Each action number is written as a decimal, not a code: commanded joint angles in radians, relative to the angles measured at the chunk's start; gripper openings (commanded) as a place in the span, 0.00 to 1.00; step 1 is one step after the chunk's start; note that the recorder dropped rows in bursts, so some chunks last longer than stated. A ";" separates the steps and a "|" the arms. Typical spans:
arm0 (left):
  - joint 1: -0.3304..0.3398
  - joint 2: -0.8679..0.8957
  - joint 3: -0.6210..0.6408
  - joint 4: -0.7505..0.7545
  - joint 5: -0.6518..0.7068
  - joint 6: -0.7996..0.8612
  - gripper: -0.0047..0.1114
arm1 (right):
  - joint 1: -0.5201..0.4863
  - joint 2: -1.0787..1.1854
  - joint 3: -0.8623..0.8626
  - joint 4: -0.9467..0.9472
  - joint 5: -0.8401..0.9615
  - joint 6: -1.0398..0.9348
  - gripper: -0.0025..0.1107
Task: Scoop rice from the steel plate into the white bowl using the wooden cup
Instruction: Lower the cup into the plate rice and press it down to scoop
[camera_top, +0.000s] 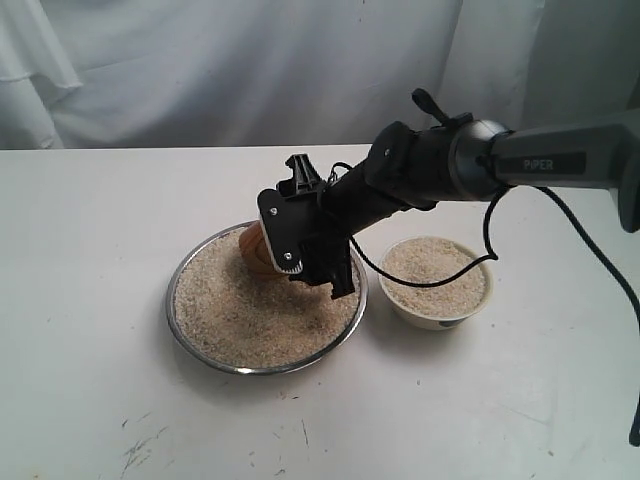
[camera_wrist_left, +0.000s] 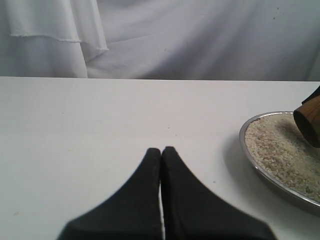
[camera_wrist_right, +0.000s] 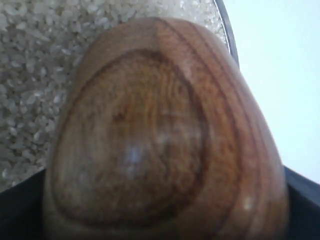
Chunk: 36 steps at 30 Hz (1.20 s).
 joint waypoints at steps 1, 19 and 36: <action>-0.002 -0.005 0.005 -0.001 -0.006 -0.003 0.04 | 0.001 -0.006 -0.006 -0.001 0.010 -0.001 0.02; -0.002 -0.005 0.005 -0.001 -0.006 -0.003 0.04 | 0.025 -0.002 -0.006 -0.001 0.021 0.038 0.02; -0.002 -0.005 0.005 -0.001 -0.006 -0.003 0.04 | 0.028 0.020 -0.006 -0.001 0.081 0.042 0.02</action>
